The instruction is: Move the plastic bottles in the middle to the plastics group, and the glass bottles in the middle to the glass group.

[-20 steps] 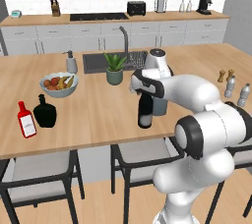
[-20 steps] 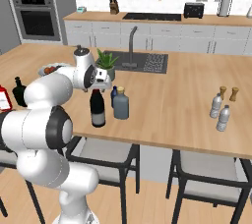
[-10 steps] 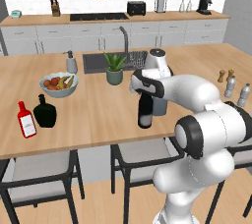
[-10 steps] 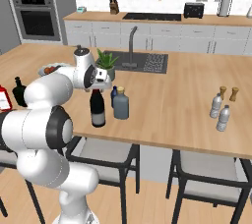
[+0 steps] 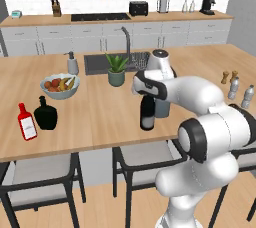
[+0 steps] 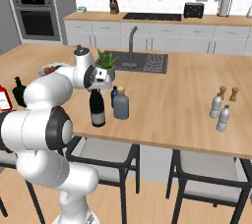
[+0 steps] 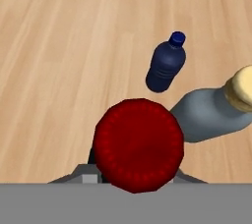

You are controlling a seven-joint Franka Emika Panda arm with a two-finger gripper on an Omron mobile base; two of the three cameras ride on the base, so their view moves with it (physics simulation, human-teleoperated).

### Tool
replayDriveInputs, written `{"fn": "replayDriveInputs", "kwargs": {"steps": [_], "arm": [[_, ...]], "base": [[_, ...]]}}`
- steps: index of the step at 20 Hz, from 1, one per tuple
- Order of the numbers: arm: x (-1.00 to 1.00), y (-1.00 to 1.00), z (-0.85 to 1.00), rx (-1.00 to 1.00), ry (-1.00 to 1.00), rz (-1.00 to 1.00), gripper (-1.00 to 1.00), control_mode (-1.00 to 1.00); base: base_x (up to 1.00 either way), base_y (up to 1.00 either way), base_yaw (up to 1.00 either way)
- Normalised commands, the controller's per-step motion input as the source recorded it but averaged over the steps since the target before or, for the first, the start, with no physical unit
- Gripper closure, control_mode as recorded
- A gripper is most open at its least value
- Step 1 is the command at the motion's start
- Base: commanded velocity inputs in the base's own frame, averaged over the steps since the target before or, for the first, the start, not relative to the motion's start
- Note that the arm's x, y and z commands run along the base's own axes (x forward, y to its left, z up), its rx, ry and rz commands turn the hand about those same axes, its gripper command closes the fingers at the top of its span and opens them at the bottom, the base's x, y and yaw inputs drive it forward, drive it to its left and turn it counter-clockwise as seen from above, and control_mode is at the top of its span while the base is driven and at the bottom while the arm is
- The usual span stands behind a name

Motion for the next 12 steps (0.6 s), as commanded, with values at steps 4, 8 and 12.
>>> {"fn": "replayDriveInputs", "kwargs": {"steps": [4,8,12], "arm": [[-0.46,0.0,0.01,0.0,-0.12,0.0,1.0,-1.0],[-0.54,0.21,0.23,0.0,-0.15,0.01,1.0,-1.0],[-0.34,0.61,0.28,0.0,-0.16,0.04,1.0,-1.0]], "base": [[0.0,0.0,0.0],[0.0,0.0,0.0],[0.0,0.0,0.0]]}}
